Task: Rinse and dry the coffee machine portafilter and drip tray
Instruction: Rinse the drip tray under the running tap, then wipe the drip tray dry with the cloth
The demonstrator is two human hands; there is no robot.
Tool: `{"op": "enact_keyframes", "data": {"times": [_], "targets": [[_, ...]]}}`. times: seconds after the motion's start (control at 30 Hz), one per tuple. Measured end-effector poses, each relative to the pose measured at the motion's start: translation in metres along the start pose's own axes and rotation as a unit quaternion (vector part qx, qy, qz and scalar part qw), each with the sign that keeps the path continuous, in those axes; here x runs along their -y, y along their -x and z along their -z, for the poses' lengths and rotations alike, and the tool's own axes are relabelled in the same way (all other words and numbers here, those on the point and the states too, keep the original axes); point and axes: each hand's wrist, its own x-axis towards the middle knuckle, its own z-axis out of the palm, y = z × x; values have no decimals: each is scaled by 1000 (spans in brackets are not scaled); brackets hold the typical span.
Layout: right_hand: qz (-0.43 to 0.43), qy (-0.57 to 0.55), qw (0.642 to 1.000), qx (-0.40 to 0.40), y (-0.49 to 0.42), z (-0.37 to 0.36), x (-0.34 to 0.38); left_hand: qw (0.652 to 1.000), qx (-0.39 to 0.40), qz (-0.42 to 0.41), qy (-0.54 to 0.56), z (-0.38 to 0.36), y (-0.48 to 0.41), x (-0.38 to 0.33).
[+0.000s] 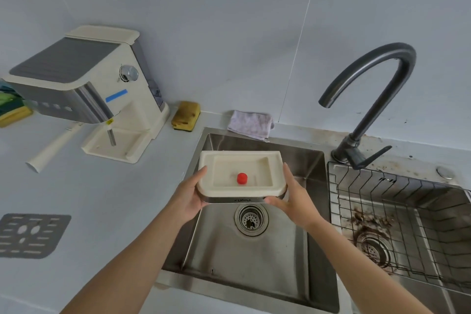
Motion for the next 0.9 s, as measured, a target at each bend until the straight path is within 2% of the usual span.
{"op": "enact_keyframes", "data": {"times": [0.2,0.33,0.5,0.7,0.9], "targets": [[-33,25,996,80,-29,-5,5,999,2,-7,-34,25,-24,-13],[-30,31,998,47,-76,5,18,999,-6,-4,-42,38,-41,-17],[-12,172,985,14,-171,8,23,999,-25,4,-26,51,-62,-18],[28,367,926,78,-250,-6,13,1000,0,-1,-19,55,-86,-16],[-3,426,904,41,-278,-22,1,1000,-4,6,-10,56,-100,-13]]}}
